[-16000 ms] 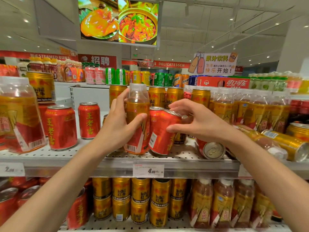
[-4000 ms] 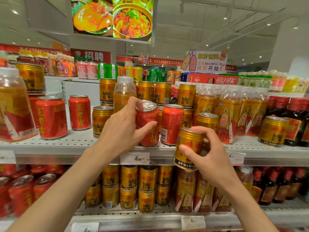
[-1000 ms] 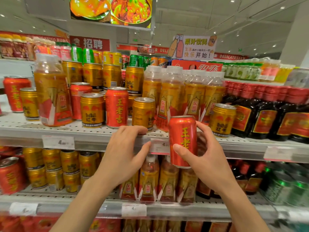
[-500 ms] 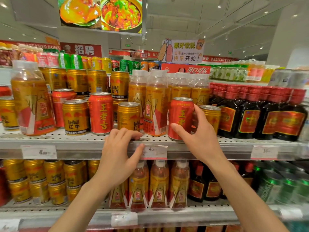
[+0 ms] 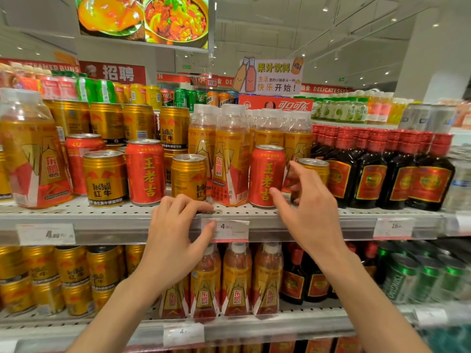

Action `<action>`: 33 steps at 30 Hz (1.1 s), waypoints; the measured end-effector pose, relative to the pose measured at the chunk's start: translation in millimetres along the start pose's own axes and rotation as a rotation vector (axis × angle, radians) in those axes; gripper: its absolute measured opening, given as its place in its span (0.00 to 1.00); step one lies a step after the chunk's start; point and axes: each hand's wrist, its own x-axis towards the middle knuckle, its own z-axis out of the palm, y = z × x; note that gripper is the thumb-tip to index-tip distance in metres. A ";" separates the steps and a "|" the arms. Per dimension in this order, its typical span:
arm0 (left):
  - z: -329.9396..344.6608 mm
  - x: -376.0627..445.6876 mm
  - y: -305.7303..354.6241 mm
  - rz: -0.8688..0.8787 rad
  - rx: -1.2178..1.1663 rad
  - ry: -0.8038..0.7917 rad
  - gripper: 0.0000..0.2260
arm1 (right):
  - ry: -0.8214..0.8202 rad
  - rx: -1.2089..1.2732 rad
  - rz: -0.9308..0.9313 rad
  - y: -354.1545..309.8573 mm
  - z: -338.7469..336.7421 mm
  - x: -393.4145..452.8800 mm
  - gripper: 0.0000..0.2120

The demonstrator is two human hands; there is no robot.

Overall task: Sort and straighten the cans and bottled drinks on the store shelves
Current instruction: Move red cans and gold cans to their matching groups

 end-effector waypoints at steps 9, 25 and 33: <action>-0.1 -0.4 3.5 -0.016 0.017 -0.003 0.16 | 0.042 -0.189 0.049 35.5 -23.6 24.3 0.20; -15.2 -9.7 11.3 -0.054 -0.115 -0.074 0.15 | -0.051 0.411 0.213 9.2 -57.5 -0.2 0.16; -42.2 -16.5 5.4 -0.136 -0.216 -0.059 0.14 | -0.124 0.536 0.252 -12.7 -49.4 -32.2 0.16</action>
